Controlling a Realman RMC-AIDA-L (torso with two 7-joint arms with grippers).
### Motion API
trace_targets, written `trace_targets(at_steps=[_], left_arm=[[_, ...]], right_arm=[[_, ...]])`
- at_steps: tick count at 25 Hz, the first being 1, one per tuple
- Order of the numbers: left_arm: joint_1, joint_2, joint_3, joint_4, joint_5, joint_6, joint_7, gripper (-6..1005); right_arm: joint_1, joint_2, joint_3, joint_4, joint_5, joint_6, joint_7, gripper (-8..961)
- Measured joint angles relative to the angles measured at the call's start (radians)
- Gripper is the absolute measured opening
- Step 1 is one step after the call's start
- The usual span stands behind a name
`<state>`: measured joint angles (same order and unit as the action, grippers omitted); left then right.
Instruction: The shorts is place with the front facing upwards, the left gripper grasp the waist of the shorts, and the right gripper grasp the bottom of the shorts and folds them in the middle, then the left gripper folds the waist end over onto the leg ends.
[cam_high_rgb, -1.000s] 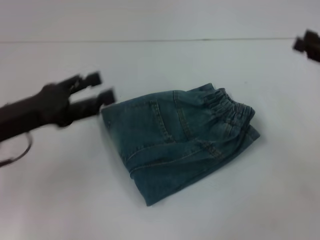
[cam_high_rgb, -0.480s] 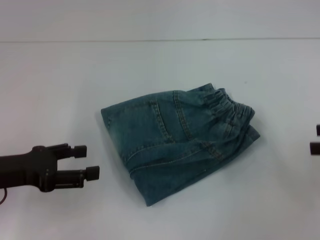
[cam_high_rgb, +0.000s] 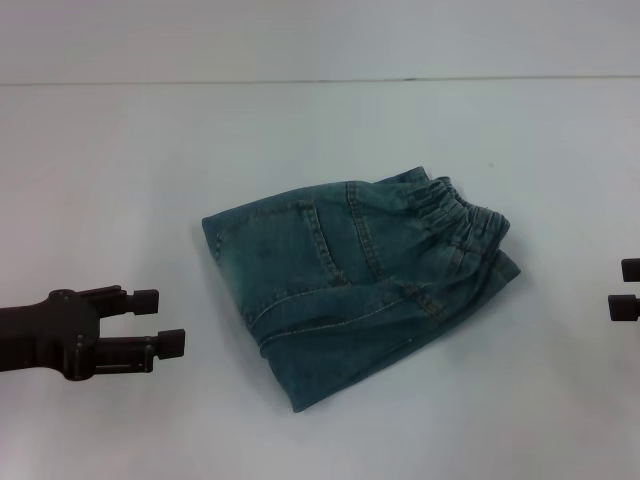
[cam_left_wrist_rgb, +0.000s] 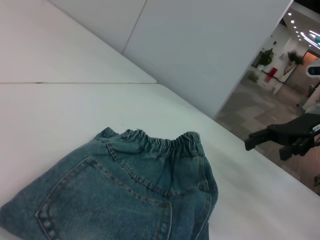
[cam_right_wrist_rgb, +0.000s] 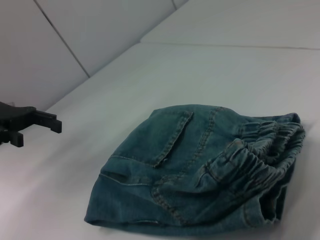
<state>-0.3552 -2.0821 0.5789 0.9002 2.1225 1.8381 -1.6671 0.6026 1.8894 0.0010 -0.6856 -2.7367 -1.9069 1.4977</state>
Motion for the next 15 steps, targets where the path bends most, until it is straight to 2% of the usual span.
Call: trace_targets(at_steps=[15], left_arm=[[-0.012, 0.004, -0.002, 0.002, -0.005, 0.023, -0.017, 887]], right_arm=[[0.003, 0.000, -0.011, -0.002, 0.001, 0.004, 0.004, 943]])
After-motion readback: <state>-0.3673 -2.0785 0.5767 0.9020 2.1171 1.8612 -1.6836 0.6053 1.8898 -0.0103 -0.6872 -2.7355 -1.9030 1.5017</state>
